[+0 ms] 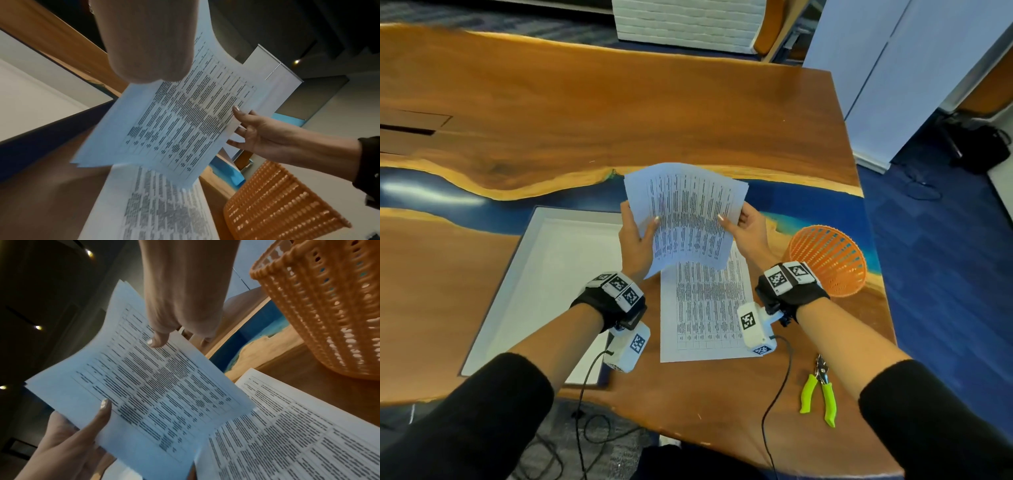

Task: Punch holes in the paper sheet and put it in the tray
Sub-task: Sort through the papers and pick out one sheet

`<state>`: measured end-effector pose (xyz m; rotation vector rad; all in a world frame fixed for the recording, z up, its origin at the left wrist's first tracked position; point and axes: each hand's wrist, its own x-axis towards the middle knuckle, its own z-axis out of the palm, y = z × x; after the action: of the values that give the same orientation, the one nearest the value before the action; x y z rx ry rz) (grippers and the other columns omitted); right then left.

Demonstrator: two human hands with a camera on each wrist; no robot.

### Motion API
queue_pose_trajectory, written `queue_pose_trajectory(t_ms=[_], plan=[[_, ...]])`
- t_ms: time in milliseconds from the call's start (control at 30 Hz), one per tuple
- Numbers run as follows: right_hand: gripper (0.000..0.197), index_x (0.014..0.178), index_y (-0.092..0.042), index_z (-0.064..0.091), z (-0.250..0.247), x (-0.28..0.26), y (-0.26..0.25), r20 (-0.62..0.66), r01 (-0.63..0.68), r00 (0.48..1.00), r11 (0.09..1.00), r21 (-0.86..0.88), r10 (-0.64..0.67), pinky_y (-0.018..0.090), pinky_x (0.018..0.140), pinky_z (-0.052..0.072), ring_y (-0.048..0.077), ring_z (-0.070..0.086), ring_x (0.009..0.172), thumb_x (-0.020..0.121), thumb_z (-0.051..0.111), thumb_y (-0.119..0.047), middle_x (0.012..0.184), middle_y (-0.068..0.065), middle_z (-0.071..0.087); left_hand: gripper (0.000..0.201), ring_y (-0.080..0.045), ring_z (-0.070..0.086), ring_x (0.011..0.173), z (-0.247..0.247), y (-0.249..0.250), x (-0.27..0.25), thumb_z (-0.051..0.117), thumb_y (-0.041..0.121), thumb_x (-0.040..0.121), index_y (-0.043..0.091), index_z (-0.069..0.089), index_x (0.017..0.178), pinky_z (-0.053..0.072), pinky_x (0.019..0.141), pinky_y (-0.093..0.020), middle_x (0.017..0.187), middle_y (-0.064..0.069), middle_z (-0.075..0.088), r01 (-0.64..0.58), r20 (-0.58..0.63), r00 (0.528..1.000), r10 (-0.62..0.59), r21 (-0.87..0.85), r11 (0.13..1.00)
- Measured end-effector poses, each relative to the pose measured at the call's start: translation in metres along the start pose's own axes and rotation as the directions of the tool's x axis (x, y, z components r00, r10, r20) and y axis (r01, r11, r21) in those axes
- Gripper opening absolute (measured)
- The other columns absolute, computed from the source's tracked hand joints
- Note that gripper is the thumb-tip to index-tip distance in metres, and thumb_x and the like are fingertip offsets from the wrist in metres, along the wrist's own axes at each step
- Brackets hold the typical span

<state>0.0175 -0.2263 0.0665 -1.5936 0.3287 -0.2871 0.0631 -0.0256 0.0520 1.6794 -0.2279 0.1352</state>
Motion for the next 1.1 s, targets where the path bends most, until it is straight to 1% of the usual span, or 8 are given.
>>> queue_pose_trajectory(t_ms=[100,233,467,633,767,900,1000,1100], plan=[[0.040,0.122,-0.002,0.055,-0.001,-0.007,0.015,0.017,-0.058,0.998,0.996,-0.062,0.059,0.022,0.087,0.052,0.013,0.063,0.100,0.083,0.065,-0.001,0.120,0.015,0.063,0.052,0.025,0.051,0.102,-0.003,-0.014,-0.007,0.051,-0.001,0.094,0.008,0.026,0.138,0.044,0.087,-0.002,0.122,0.019,0.047,0.015,0.041,0.999,-0.017,0.053,0.998],[0.035,0.125,-0.005,0.053,0.000,-0.009,0.033,0.025,-0.156,0.986,0.976,-0.152,0.162,0.046,0.104,0.043,0.027,0.056,0.117,0.090,0.056,-0.004,0.126,0.013,0.060,0.054,0.022,0.053,0.102,-0.010,-0.032,-0.010,0.054,-0.005,0.091,-0.002,0.026,0.137,0.045,0.087,-0.003,0.126,-0.001,0.048,0.025,0.083,0.996,-0.033,0.097,0.995],[0.029,0.123,-0.007,0.055,0.006,0.001,0.031,0.045,-0.195,0.978,0.968,-0.157,0.204,0.046,0.100,0.047,0.027,0.057,0.114,0.096,0.044,-0.006,0.123,0.013,0.061,0.053,-0.017,0.062,0.101,-0.016,-0.032,-0.001,0.069,0.010,0.085,0.003,0.039,0.128,0.053,0.083,-0.022,0.117,-0.005,0.060,0.094,0.064,0.993,-0.102,0.119,0.988],[0.030,0.119,-0.005,0.056,0.013,0.009,0.041,0.079,-0.202,0.970,0.938,-0.281,0.232,0.044,0.097,0.049,0.028,0.058,0.111,0.096,0.038,0.000,0.124,0.016,0.060,0.039,-0.017,0.062,0.096,-0.029,-0.033,-0.001,0.056,0.011,0.094,0.003,0.043,0.130,0.049,0.073,-0.008,0.113,0.000,0.059,-0.016,0.154,0.988,-0.021,0.230,0.973],[0.036,0.127,0.002,0.050,0.005,0.007,0.066,0.029,-0.250,0.938,0.733,-0.632,0.344,0.036,0.100,0.040,0.031,0.047,0.123,0.091,0.054,-0.004,0.134,0.019,0.049,0.038,-0.018,0.063,0.091,-0.048,-0.035,-0.002,0.053,0.019,0.094,0.004,0.045,0.128,0.051,0.072,-0.026,0.109,0.000,0.061,-0.020,0.146,0.989,-0.024,0.296,0.955],[0.073,0.131,0.000,0.041,-0.007,0.006,0.088,0.041,-0.148,0.910,0.415,-0.898,0.413,0.038,0.108,0.034,0.030,0.037,0.130,0.074,0.078,-0.025,0.137,0.016,0.040,0.040,-0.016,0.057,0.090,-0.061,-0.037,-0.004,0.054,0.017,0.094,0.005,0.043,0.131,0.042,0.069,-0.012,0.108,0.001,0.057,0.008,0.126,0.991,-0.054,0.341,0.940],[0.082,0.133,-0.004,0.037,-0.005,0.015,0.093,0.119,-0.007,0.925,0.329,-0.944,0.360,0.040,0.105,0.037,0.029,0.040,0.127,0.069,0.081,-0.032,0.137,0.012,0.042,0.040,-0.015,0.059,0.087,-0.068,-0.038,-0.005,0.054,0.020,0.093,0.006,0.043,0.129,0.044,0.069,-0.014,0.107,-0.002,0.060,0.026,0.118,0.991,-0.069,0.336,0.942],[0.080,0.130,-0.005,0.039,0.005,0.032,0.092,0.219,0.101,0.919,0.340,-0.935,0.328,0.040,0.101,0.040,0.029,0.045,0.121,0.067,0.082,-0.030,0.134,0.011,0.044,0.035,0.001,0.060,0.082,-0.071,-0.040,-0.005,0.052,0.029,0.089,0.019,0.043,0.121,0.046,0.065,-0.015,0.099,0.013,0.059,0.038,0.097,0.993,-0.074,0.329,0.944]])
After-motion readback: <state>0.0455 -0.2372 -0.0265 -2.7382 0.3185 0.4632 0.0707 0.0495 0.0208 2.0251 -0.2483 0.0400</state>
